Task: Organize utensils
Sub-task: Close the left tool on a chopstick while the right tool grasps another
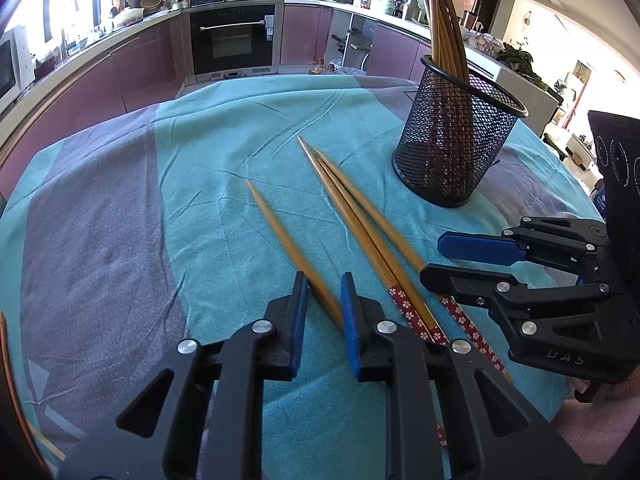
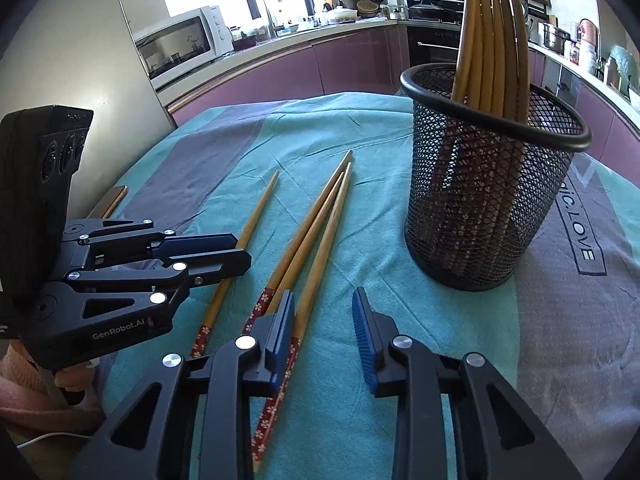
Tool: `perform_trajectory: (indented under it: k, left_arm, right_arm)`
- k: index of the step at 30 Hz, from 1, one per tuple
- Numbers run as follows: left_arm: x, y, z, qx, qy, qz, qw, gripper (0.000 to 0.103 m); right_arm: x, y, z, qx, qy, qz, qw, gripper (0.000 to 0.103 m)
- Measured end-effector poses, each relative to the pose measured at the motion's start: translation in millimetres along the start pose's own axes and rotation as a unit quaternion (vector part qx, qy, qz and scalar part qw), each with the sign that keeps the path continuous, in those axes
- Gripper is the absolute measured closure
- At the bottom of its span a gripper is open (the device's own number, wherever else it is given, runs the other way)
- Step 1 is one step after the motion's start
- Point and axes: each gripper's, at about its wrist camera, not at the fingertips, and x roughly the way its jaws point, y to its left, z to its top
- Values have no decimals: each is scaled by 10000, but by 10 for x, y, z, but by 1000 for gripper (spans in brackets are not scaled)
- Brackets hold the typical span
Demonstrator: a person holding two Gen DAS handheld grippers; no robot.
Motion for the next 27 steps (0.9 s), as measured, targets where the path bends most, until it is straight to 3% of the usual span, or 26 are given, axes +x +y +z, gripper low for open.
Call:
perform_trajectory:
  k: [8,11,17,22,27]
  left_arm:
    - [-1,5,0,-34,-30,88,10000,85]
    - [4,17,7,-80,-25,117,9999,79]
    - [38,14,32,-84,-20,124,9999,79]
    - [64,31,59,-179,-24,144,9997,87]
    - [70,31,76,-330,-24,153,9993,95]
  right_arm:
    - [60,16,69,-7,12,-94,10000,76]
    - [89,37,104,-34,6,-145,9999,76]
    - [142,57,152,-58,-19,-208,9998,76]
    - [150,14,160,87,-43,-236,9997,91]
    - [120,-77,134,383,-104,-125,9991,97]
